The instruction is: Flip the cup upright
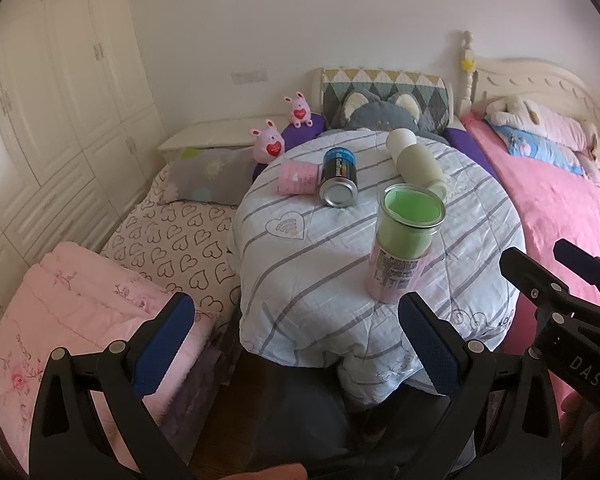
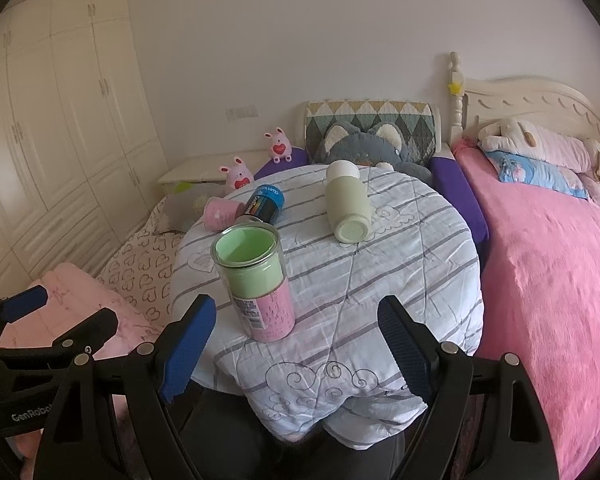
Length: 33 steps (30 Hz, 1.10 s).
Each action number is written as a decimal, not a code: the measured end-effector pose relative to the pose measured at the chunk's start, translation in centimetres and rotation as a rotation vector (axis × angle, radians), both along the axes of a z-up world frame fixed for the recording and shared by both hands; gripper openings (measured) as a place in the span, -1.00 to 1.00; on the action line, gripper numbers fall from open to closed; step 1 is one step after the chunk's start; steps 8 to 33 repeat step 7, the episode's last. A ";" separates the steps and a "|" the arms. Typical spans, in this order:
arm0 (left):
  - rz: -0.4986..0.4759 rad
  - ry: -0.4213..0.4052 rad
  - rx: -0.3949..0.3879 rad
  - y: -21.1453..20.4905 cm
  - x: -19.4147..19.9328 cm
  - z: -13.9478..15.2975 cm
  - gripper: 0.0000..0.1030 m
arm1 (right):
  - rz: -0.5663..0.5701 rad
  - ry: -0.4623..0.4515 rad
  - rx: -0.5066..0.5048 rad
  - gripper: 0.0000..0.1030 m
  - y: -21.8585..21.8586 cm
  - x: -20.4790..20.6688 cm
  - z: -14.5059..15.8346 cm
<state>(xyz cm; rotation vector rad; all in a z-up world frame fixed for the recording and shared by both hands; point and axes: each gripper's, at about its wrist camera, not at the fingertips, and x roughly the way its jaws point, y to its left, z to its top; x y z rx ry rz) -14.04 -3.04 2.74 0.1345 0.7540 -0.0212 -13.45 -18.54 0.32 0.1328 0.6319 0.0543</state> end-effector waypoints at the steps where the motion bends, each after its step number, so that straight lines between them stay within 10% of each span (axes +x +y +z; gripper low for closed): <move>1: -0.002 0.002 -0.002 0.1 0.0 0.0 1.00 | 0.000 0.001 0.000 0.64 0.0 0.0 0.0; 33: 0.000 0.004 -0.010 0.4 0.2 -0.1 1.00 | -0.002 0.006 -0.002 0.64 0.1 0.1 -0.1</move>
